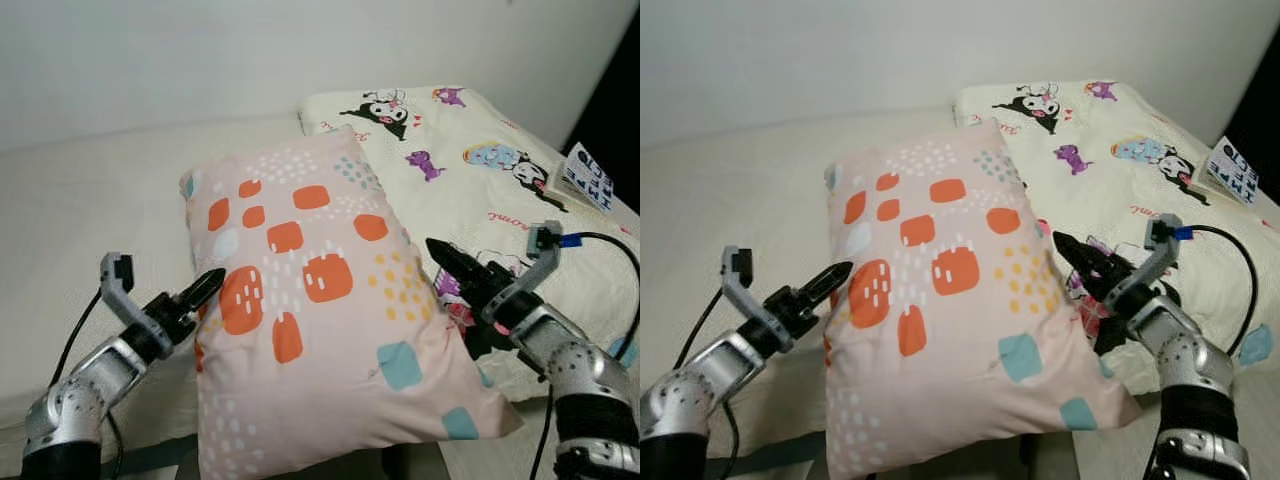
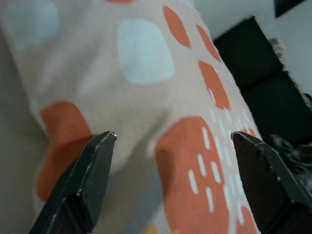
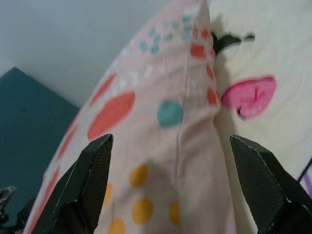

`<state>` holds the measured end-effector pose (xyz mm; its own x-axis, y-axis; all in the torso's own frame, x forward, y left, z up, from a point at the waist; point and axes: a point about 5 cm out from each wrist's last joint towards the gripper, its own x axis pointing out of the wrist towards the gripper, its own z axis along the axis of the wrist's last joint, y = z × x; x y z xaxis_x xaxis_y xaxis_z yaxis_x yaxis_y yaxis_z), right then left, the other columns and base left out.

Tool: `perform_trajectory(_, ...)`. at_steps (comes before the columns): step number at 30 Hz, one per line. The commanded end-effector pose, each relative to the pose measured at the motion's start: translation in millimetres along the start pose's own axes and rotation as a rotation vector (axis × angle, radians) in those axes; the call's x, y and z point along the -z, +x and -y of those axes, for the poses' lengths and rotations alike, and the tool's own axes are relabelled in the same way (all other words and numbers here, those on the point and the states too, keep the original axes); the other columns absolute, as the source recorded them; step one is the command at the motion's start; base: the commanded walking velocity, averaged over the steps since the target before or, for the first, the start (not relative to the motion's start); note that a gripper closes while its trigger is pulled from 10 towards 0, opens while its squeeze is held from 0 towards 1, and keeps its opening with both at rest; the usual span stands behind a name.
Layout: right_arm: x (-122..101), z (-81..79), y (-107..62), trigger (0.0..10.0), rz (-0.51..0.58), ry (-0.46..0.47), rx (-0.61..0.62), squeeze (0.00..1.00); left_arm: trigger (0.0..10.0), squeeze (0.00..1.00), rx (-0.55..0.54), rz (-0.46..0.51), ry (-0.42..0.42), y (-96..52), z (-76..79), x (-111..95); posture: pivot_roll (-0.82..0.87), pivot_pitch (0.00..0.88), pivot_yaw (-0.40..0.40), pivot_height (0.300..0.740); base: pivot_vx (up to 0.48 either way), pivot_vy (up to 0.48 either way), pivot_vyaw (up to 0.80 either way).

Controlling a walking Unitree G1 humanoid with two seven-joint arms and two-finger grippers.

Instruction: Clean up the room

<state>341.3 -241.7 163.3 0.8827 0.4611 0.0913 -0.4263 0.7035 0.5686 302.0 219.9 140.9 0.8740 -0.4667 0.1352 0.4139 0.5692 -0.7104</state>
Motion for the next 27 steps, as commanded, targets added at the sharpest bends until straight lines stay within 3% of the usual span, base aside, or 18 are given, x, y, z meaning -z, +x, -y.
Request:
perform_trajectory(1,9.3,4.4,3.2,10.0,-0.042,0.005,0.016,1.0,10.0,1.0,0.032,-0.042,0.005,-5.7,0.2,2.7,0.03,0.231,0.005,0.539,0.0,0.0,0.0)
perform_trajectory(4,16.4,12.0,8.9,10.0,-0.088,-0.012,0.058,1.0,10.0,1.0,0.008,-0.112,0.073,-7.0,-6.3,10.2,0.05,0.261,-0.002,0.539,0.0,0.0,0.0)
perform_trajectory(9,16.0,18.3,11.3,10.0,-0.069,0.024,0.097,1.0,10.0,1.0,-0.111,-0.097,0.159,-1.8,-22.1,9.7,0.05,0.292,0.013,0.539,0.0,0.0,0.0)
perform_trajectory(16,24.1,17.6,14.7,10.0,-0.108,0.049,0.081,1.0,10.0,1.0,-0.076,-0.095,0.11,2.0,-20.2,8.9,0.05,0.306,0.02,0.539,0.0,0.0,0.0)
perform_trajectory(18,29.3,15.5,19.4,10.0,-0.132,0.07,0.059,1.0,10.0,1.0,-0.024,-0.092,0.05,5.4,-15.7,9.4,0.06,0.314,0.021,0.539,0.0,0.0,0.0)
perform_trajectory(21,33.3,14.2,22.3,10.0,-0.15,0.08,0.051,1.0,10.0,1.0,0.003,-0.094,0.029,7.8,-13.0,11.1,0.06,0.315,0.021,0.539,0.0,0.0,0.0)
perform_trajectory(22,40.2,12.3,25.3,10.0,-0.182,0.082,0.046,0.48,10.0,1.0,0.03,-0.105,0.005,10.3,-9.8,16.0,0.06,0.317,0.019,0.539,0.0,0.0,0.0)
perform_trajectory(24,40.2,12.3,25.3,10.0,-0.182,0.082,0.046,0.48,10.0,1.0,0.03,-0.105,0.005,10.3,-9.8,16.0,0.06,0.317,0.019,0.539,0.0,0.0,0.0)
perform_trajectory(25,51.6,8.6,29.6,10.0,-0.222,0.092,0.033,0.0,10.0,1.0,0.054,-0.13,-0.024,13.1,-8.5,27.8,0.06,0.321,0.017,0.539,0.0,0.0,0.0)
perform_trajectory(27,56.2,6.4,31.3,10.0,-0.233,0.101,0.021,0.0,10.0,1.0,0.064,-0.151,-0.033,13.6,-7.5,35.1,0.06,0.321,0.016,0.539,0.0,0.0,0.0)
